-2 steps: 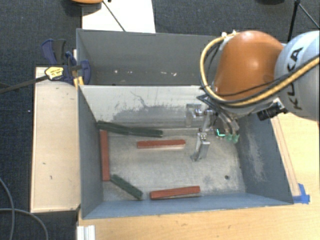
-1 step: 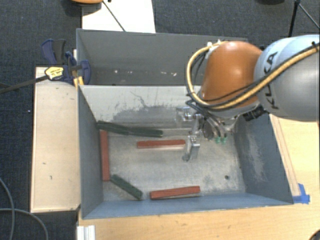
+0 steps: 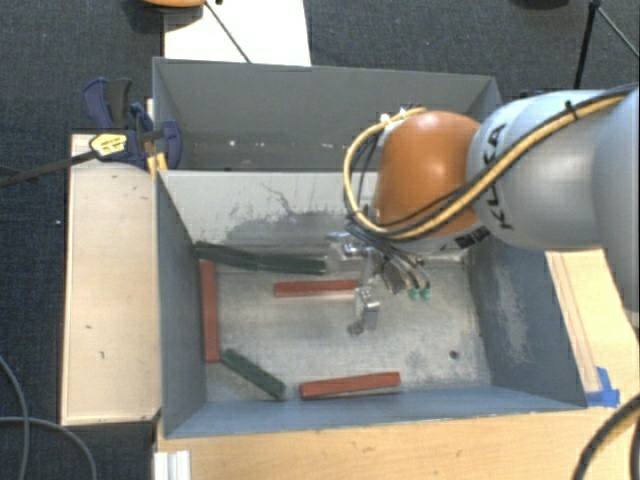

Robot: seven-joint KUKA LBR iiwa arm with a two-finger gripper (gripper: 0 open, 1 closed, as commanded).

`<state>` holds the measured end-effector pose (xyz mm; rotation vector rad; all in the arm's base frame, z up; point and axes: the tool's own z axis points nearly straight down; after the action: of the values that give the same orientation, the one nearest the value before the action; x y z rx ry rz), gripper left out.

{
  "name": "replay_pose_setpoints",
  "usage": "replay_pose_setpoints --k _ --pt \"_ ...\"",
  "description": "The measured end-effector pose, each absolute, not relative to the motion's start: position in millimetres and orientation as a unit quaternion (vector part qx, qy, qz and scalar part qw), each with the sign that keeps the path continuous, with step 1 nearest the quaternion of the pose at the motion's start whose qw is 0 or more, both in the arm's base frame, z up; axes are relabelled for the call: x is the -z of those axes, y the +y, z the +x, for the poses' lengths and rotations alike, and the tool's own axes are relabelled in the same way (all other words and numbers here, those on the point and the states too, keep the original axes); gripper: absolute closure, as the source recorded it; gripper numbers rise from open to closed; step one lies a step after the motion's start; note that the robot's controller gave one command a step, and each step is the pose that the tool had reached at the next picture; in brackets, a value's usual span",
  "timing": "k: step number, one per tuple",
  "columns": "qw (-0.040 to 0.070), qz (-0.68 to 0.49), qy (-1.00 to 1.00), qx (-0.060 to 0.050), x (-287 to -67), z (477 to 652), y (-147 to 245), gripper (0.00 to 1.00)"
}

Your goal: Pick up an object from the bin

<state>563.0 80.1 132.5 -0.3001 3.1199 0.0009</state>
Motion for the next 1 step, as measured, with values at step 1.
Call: replay_pose_setpoints --k 1 --pt "0.0 -0.216 0.976 -0.001 -90.5 573.6 63.7 0.0"
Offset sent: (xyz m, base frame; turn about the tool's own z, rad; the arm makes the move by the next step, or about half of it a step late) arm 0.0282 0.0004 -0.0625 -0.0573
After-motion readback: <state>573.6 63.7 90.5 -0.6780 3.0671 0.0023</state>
